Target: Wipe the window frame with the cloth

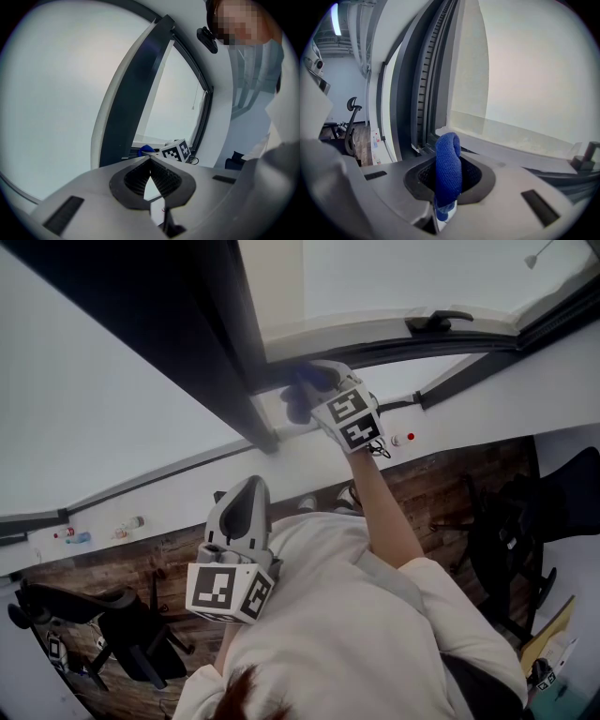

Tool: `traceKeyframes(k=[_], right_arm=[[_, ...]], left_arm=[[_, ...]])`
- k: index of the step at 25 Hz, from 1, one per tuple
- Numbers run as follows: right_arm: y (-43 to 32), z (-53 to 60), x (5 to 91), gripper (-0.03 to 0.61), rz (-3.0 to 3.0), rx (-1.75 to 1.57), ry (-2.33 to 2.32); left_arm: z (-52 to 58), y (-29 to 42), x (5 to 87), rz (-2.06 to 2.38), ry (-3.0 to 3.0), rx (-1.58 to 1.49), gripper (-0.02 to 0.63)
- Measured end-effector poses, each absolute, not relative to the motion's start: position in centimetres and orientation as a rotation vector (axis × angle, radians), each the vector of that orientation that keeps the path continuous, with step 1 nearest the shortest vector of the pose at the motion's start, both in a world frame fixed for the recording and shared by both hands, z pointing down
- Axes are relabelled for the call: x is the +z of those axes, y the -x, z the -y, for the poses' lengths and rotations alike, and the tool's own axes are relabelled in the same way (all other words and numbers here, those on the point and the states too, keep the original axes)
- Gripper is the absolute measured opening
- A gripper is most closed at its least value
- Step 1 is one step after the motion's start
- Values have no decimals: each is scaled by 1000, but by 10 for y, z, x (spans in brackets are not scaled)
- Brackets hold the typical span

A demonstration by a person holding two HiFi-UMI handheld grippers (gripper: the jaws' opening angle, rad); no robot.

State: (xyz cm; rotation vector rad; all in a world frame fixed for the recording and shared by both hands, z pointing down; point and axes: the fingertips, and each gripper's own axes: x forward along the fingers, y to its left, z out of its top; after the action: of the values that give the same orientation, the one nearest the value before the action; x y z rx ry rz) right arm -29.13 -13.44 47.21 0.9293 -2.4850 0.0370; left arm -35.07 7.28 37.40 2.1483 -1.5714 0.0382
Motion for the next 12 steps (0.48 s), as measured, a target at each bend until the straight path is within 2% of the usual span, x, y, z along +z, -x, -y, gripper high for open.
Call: traceKeyframes(k=[12], right_arm=[[272,140,471,44,2478,47,-952]], left_arm=[[-68,338,372,1570,-2158,44,5]])
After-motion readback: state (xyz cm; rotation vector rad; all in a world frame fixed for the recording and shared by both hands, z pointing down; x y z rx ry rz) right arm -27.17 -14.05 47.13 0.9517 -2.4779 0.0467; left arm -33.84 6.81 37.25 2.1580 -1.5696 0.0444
